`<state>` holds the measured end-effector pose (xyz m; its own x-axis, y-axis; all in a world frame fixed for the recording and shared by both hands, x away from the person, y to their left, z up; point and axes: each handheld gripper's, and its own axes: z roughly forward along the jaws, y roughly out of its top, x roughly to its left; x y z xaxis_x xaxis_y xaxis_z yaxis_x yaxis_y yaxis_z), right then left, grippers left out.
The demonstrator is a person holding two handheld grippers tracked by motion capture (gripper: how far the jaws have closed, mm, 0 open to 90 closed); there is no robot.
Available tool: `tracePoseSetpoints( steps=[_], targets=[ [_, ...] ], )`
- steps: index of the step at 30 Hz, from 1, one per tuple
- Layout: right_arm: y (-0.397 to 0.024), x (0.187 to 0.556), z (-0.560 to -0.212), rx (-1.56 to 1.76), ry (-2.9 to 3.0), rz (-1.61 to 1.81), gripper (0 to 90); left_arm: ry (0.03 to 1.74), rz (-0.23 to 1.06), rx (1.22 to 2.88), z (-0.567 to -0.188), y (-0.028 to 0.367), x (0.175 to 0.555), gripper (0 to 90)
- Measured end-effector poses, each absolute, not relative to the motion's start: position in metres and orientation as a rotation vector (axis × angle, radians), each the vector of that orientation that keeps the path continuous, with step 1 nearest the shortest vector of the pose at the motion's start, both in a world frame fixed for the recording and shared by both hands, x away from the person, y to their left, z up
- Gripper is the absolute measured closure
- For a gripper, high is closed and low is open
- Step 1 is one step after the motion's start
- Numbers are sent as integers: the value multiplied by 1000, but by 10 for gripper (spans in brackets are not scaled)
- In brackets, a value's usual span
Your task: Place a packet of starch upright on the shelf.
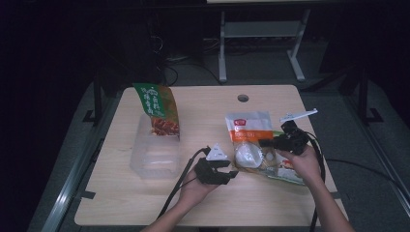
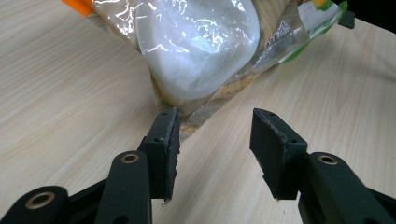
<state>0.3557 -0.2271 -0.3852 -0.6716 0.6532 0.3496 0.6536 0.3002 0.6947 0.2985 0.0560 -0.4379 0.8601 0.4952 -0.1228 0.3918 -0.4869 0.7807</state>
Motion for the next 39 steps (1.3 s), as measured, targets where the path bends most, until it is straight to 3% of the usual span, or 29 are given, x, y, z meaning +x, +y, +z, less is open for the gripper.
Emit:
tracePoseSetpoints(
  steps=[39],
  targets=[
    [-170, 344, -348, -1075, -2682, -1392, 899, 613, 160, 2104, -429, 114, 248, 397]
  ],
)
